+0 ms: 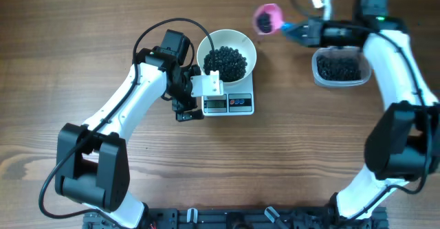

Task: Scoop item into bowl and weigh 150g on scale
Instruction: 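Carry the scoop over the bowl and tilt it to pour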

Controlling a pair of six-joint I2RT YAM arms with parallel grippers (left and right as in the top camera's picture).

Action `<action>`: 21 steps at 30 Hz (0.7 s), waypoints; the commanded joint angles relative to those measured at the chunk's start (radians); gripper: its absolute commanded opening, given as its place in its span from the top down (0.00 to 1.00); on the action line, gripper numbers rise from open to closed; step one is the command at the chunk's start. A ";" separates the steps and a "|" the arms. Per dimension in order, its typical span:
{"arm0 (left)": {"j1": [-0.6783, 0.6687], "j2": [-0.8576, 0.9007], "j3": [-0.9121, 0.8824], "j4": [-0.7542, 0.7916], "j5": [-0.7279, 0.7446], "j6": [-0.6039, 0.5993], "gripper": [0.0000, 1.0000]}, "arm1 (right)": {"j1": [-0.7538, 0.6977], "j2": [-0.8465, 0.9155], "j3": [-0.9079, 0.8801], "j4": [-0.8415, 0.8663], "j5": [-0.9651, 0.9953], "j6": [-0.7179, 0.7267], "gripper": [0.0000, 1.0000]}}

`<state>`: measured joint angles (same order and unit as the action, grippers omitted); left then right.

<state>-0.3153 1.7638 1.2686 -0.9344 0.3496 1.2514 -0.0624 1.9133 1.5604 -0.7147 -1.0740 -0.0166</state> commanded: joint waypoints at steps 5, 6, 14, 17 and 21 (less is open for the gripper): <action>-0.001 0.006 -0.001 0.000 0.020 0.000 0.00 | 0.208 0.013 0.018 0.077 0.224 0.052 0.96; -0.001 0.006 -0.001 0.000 0.020 0.000 0.00 | 0.217 0.013 0.018 0.077 0.268 0.053 0.96; -0.001 0.006 -0.001 0.000 0.020 0.000 0.00 | 0.235 -0.014 0.105 -0.018 0.390 0.024 0.96; -0.001 0.006 -0.001 0.000 0.020 0.000 0.00 | 0.273 -0.031 0.110 -0.060 0.435 0.000 0.96; -0.001 0.006 -0.001 0.000 0.020 0.000 0.00 | 0.325 -0.056 0.112 -0.132 0.558 -0.016 0.96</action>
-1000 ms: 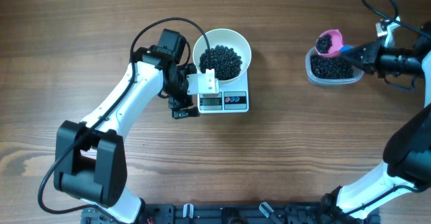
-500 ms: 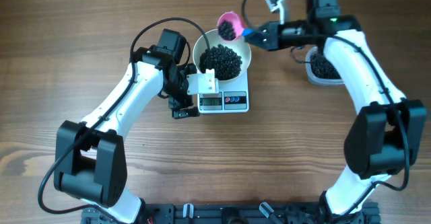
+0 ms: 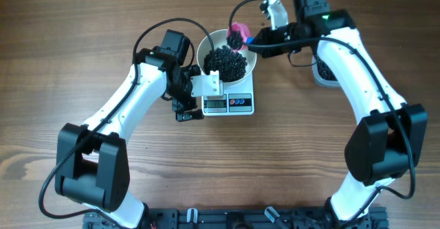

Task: Scoop item into bowl and weigh 150g on scale
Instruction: 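Carry the scoop over the bowl and tilt it to pour, then hold the scoop tilted over the bowl, trickling beans in slowly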

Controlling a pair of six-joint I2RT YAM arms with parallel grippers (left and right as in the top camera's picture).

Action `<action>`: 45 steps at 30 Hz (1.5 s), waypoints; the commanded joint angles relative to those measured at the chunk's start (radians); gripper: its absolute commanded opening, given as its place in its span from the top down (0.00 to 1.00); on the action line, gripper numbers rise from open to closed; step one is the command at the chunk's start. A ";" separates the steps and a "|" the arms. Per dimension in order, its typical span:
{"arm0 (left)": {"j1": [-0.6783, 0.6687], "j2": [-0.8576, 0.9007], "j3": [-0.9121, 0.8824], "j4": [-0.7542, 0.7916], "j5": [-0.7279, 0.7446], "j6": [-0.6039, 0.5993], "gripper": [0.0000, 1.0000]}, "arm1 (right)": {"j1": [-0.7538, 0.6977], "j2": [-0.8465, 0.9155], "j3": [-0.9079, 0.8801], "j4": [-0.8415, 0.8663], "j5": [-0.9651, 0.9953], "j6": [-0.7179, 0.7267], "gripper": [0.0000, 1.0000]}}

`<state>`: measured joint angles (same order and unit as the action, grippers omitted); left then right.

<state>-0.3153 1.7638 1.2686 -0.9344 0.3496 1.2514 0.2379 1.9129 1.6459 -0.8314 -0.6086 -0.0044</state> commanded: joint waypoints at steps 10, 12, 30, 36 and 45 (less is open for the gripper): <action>-0.001 0.006 -0.001 0.000 0.020 0.000 0.00 | 0.061 -0.153 0.039 -0.078 0.214 -0.202 0.96; -0.001 0.006 -0.001 0.000 0.020 0.000 0.00 | 0.061 -0.153 0.039 -0.053 0.217 -0.206 0.96; -0.001 0.006 -0.001 0.000 0.020 0.000 0.00 | 0.061 -0.143 0.036 -0.021 0.280 -0.414 0.96; -0.001 0.006 -0.001 0.000 0.020 0.001 0.00 | 0.061 -0.143 0.036 0.004 0.280 -0.414 0.96; -0.001 0.006 -0.001 0.000 0.020 0.000 0.00 | 0.063 -0.143 0.036 0.016 0.247 -0.412 0.96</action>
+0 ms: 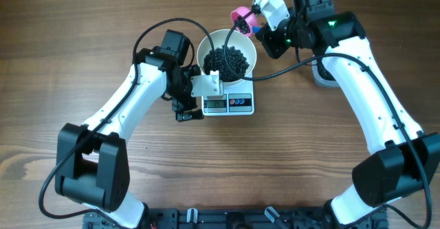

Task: Scoop item into bowl and weigh 150g on scale
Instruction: 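Hold the scoop tilted over the bowl, trickling beans in slowly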

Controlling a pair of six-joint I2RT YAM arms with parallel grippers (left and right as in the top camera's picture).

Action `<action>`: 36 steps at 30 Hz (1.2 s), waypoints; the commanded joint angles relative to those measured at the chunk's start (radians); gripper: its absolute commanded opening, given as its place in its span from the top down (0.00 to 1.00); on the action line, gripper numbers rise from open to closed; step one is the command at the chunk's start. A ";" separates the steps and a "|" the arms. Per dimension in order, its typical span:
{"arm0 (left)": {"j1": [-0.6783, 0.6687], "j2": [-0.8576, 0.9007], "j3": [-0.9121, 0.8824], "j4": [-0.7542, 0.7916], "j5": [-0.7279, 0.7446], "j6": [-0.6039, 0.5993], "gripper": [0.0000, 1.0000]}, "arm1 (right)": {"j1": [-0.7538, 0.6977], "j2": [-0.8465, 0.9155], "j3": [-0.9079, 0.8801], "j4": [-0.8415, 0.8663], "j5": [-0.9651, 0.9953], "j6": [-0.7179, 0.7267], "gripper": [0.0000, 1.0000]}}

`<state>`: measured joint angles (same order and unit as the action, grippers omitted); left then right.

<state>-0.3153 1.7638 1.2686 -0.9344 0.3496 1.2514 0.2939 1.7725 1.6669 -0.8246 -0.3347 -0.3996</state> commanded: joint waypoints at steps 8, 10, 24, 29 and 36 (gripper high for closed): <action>-0.001 0.006 -0.001 0.000 0.020 0.000 0.00 | 0.008 -0.003 0.015 0.015 -0.035 -0.019 0.96; -0.001 0.006 -0.001 0.000 0.020 0.000 0.00 | 0.008 -0.003 0.015 0.022 -0.036 -0.019 0.96; -0.001 0.006 -0.001 0.000 0.020 0.000 0.00 | 0.008 -0.003 0.015 0.024 -0.035 -0.019 0.96; -0.001 0.006 -0.001 0.000 0.020 0.000 0.00 | 0.008 -0.002 0.015 0.024 -0.035 -0.019 0.96; -0.001 0.006 -0.001 0.000 0.020 0.000 0.00 | 0.008 -0.002 0.015 0.022 -0.089 -0.022 0.96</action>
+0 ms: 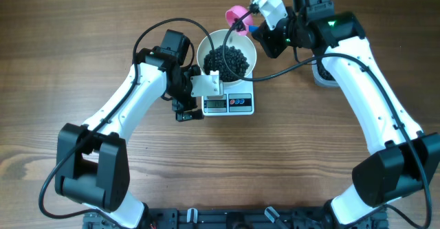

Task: Scoop item into bowl and weigh 150g on scale
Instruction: 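Hold the scoop tilted over the bowl, trickling beans in slowly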

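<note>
A white bowl (203, 49) heaped with black beans (227, 60) stands on the small scale (229, 104). My right gripper (264, 35) is shut on the blue handle of a pink scoop (236, 14). The scoop hangs tilted just beyond the bowl's far right rim, and its inside cannot be seen. My left gripper (188, 111) rests against the scale's left side, below the bowl. Its finger gap is too small and dark to read. The scale's display cannot be read.
The clear tub of beans (320, 74) sits at the right of the bowl, mostly hidden under my right forearm. A black cable loops over the bowl's far rim. Bare wooden table lies in front of the scale.
The pink scoop has shifted slightly left and away from the bowl's far rim. My left arm, the bowl and the scale have not moved.
The right gripper first held the scoop, with beans in it, between the tub and the bowl. Then the scoop was over the bowl's right rim. Later the wrist stood turned with the scoop tipped at the far rim, where it still hangs. The left arm stayed put.
</note>
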Controlling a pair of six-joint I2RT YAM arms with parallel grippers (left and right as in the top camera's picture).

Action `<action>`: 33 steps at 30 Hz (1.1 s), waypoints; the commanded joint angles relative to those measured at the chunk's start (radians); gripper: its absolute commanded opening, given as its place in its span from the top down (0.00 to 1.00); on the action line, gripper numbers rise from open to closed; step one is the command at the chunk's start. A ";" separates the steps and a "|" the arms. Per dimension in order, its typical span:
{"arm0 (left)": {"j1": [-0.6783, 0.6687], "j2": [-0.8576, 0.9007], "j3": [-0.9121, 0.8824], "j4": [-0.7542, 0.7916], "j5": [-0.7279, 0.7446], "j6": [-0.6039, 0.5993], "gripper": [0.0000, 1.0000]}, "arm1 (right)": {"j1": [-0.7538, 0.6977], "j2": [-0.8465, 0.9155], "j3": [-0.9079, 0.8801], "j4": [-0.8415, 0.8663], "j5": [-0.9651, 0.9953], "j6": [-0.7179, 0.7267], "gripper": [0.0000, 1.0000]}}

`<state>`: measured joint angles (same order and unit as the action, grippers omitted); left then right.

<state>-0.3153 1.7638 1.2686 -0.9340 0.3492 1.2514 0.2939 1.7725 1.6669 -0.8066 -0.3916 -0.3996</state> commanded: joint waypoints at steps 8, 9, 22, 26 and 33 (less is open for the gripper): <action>-0.001 0.006 -0.001 0.000 0.020 0.000 0.00 | 0.008 -0.002 0.015 0.006 -0.004 -0.019 0.96; -0.001 0.006 -0.001 0.000 0.020 0.000 0.00 | 0.008 -0.002 0.015 0.006 -0.004 -0.019 0.96; -0.001 0.006 -0.001 0.000 0.020 0.000 0.00 | 0.008 -0.002 0.015 0.006 0.012 -0.019 0.96; -0.001 0.006 -0.001 0.000 0.020 0.000 0.00 | 0.008 -0.002 0.015 0.006 -0.030 -0.021 0.96; -0.001 0.006 -0.001 0.000 0.020 0.000 0.00 | 0.008 -0.002 0.015 0.002 -0.032 0.007 0.96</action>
<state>-0.3153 1.7638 1.2686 -0.9344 0.3496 1.2514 0.2939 1.7725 1.6669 -0.8074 -0.3737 -0.3988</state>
